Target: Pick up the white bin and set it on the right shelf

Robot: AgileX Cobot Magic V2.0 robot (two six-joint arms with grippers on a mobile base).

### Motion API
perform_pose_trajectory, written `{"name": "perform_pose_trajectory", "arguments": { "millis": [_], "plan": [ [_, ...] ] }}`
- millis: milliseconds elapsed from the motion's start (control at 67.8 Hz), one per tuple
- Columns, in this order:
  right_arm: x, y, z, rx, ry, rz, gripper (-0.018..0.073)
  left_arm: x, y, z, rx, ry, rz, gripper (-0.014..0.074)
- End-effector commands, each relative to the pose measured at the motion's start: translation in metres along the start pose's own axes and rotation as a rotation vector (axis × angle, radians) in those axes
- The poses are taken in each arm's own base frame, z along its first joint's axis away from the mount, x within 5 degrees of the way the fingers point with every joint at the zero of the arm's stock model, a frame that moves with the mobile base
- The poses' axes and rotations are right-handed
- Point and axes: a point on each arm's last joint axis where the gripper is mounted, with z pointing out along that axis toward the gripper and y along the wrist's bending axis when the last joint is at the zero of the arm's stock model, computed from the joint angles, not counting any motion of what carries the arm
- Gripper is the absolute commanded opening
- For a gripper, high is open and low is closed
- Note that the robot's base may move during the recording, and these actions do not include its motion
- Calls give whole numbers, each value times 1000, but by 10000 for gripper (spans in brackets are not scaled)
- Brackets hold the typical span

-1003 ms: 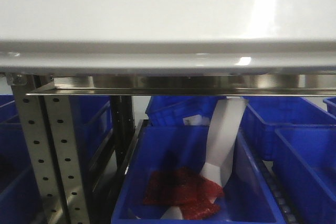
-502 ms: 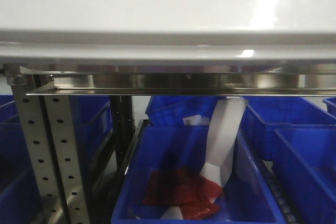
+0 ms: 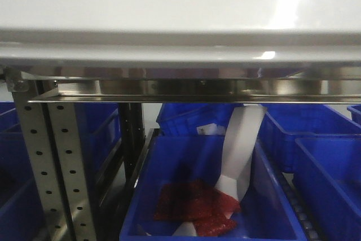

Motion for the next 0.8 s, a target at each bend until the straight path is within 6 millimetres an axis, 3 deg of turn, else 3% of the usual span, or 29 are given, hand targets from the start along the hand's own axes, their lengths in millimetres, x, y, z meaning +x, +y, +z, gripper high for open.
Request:
{"name": "perform_pose_trajectory", "arguments": {
  "millis": [0, 177, 354, 605, 782],
  "plan": [
    [-15, 26, -7, -216, -99, 49, 305, -16, -20, -6, 162, -103, -52, 239],
    [-19, 22, -4, -221, -96, 79, 305, -18, -19, -4, 176, -115, -74, 239],
    [-38, 19, -3, -224, -100, 81, 305, -28, -8, 6, 182, -90, -111, 240],
    [-70, 2, 8, -247, -110, 136, 305, -58, 11, 24, 208, -73, -154, 240],
    [-89, -12, 17, -290, -141, 193, 305, -92, 30, 45, 291, -88, -225, 240]
  ]
}}
